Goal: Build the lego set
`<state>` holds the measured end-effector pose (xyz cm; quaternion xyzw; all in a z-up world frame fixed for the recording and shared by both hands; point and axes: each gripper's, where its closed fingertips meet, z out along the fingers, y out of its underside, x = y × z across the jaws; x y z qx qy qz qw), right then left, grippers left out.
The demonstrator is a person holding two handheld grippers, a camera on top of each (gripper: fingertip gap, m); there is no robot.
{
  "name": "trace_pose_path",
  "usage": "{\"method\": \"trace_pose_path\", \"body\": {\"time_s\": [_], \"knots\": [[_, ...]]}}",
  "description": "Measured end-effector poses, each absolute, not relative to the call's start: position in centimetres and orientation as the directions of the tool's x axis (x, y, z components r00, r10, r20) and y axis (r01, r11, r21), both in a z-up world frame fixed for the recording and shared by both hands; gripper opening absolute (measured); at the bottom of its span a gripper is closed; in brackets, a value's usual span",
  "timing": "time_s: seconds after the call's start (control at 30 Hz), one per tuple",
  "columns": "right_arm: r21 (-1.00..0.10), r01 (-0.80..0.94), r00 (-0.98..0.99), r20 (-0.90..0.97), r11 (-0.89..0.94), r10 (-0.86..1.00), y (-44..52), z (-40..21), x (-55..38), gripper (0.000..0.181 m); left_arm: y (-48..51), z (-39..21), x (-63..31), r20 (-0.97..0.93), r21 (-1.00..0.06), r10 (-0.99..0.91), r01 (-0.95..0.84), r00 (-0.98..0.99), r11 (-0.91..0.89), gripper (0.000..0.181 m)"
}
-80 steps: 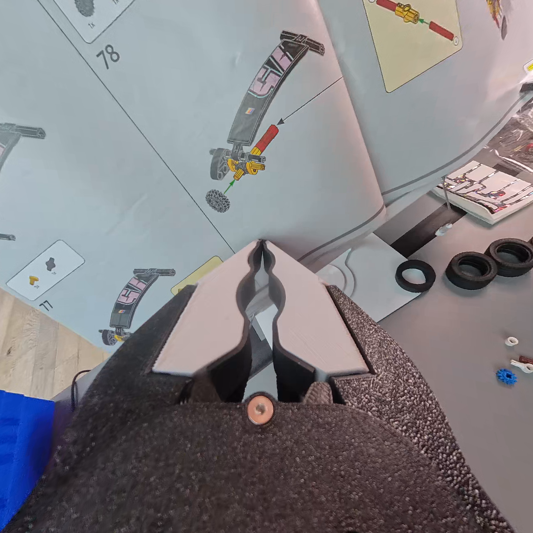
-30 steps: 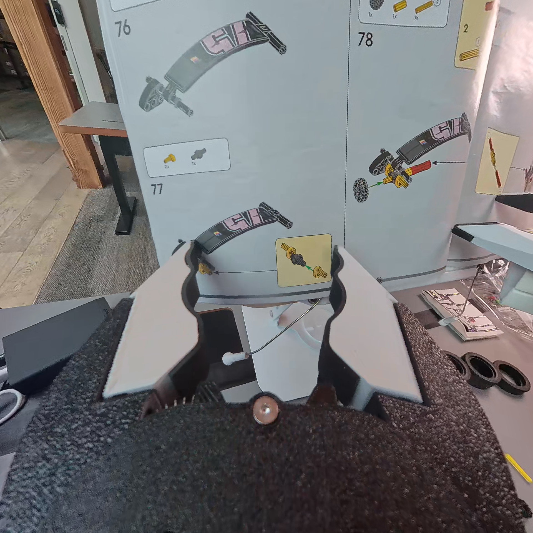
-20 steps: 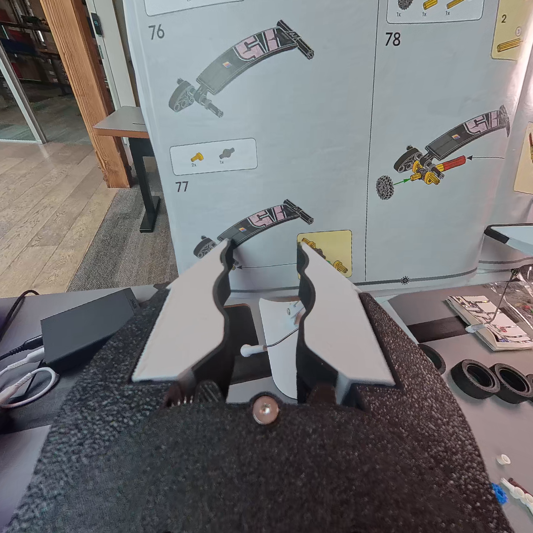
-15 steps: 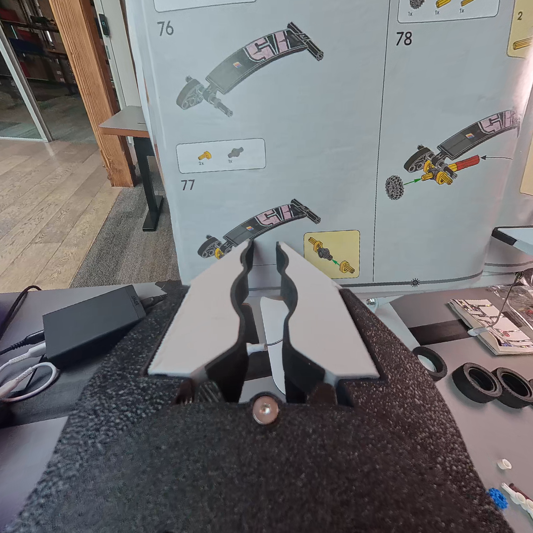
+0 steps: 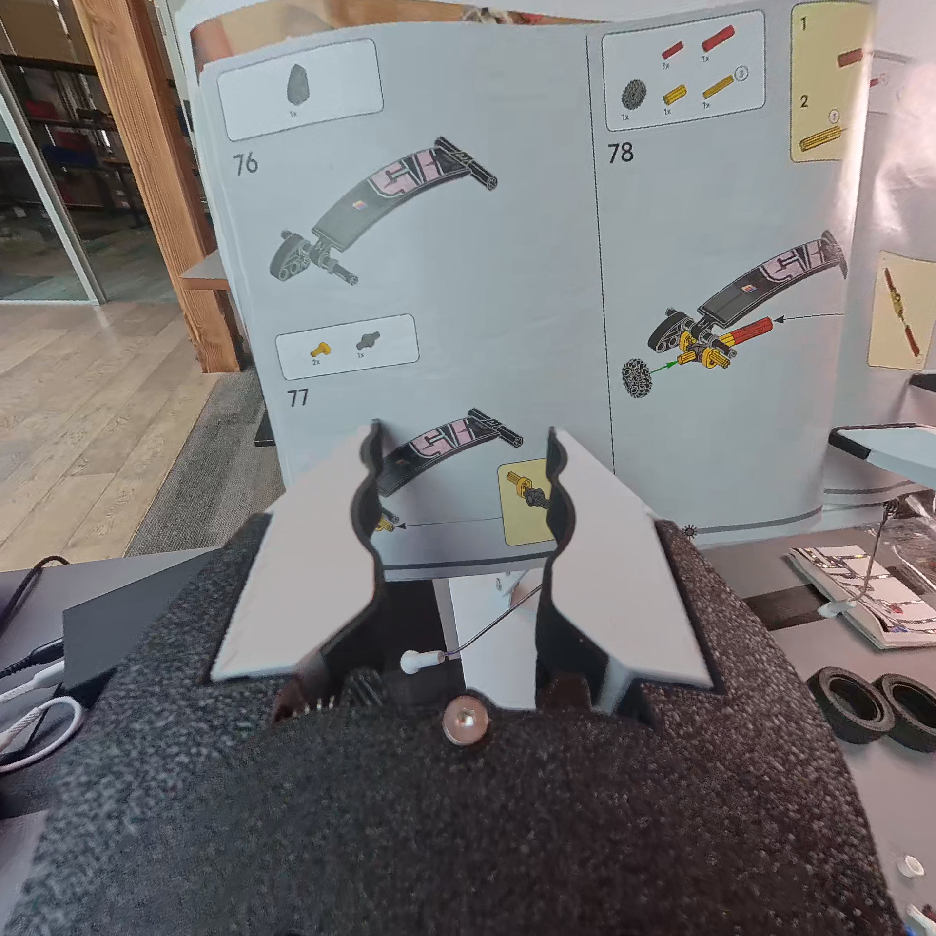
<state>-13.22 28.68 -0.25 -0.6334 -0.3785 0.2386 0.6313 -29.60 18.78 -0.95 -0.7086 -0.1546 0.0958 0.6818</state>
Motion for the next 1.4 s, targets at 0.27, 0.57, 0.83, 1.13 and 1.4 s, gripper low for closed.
{"method": "trace_pose_path", "body": {"time_s": [0.27, 0.57, 0.83, 1.13, 1.4], "knots": [[-0.979, 0.184, 0.591, 0.179, 0.084, 0.786, 28.7, -0.3, -13.1, 0.07, 18.1, 0.2, -28.9, 0.097, -0.995, 0.349, 0.079, 0.932, 0.064, 0.053], [-0.98, 0.18, 0.593, 0.175, 0.083, 0.786, 28.7, -0.3, -13.1, 0.07, 19.6, -0.7, -29.8, 0.073, -0.994, 0.383, 0.098, 0.921, -0.045, 0.089], [-0.979, 0.186, 0.59, 0.177, 0.081, 0.788, 28.7, -0.3, -13.1, 0.07, 18.1, 0.8, -29.0, 0.074, -0.997, 0.368, 0.071, 0.927, 0.021, 0.004], [-0.976, 0.202, 0.582, 0.19, 0.085, 0.791, 28.8, -0.4, -13.0, 0.067, 16.2, 6.5, -21.8, -0.004, -0.976, 0.268, -0.063, 0.963, 0.21, 0.009], [-0.975, 0.196, 0.49, 0.19, 0.105, 0.851, 28.5, -0.3, -12.5, 0.063, 16.7, 8.5, -11.3, -0.096, -0.956, 0.033, -0.102, 0.995, 0.275, 0.008]]}}
